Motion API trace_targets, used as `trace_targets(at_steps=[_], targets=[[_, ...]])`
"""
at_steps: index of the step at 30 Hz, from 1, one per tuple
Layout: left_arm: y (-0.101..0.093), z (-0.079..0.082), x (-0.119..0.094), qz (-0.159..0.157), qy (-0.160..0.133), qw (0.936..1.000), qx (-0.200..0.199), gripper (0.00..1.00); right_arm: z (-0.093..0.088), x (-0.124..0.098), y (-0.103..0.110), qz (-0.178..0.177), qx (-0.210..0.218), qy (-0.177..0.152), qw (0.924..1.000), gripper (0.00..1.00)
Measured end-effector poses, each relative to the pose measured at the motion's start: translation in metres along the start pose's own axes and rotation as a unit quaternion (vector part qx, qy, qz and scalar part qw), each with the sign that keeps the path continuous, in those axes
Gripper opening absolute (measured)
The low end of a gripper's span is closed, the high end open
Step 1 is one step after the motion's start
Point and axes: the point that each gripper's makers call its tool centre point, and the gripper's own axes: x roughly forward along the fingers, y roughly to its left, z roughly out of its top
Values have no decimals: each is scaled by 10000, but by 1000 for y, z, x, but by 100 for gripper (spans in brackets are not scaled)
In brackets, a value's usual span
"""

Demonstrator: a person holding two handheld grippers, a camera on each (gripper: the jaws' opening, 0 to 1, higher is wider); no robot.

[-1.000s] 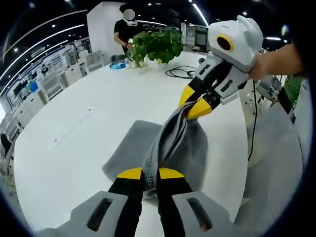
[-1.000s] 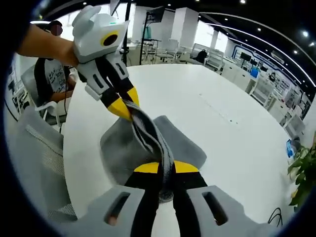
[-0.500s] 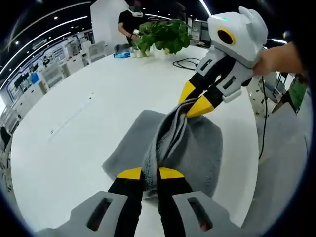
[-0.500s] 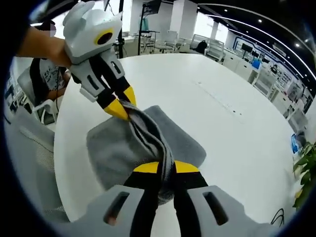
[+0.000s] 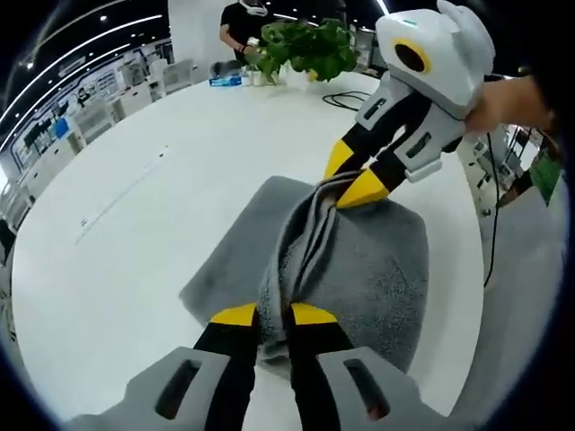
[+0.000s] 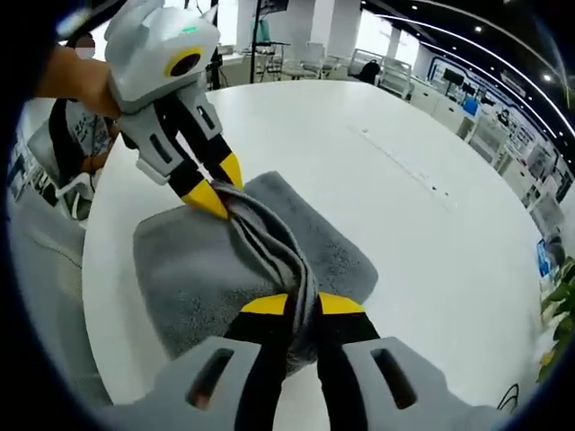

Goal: Fold the towel on the table until its edges align and the towel forms a compact rectangular stack.

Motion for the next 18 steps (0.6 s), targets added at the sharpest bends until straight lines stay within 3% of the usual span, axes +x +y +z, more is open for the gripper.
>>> trace_targets(at_steps=[10, 18], targets=[[10, -1, 3, 102, -11, 9996, -277, 21, -2, 7, -8, -15, -204, 45, 9998, 16], [14, -2, -1, 248, -98, 9974, -676, 22, 3, 5, -16, -242, -238, -77, 9994, 22]])
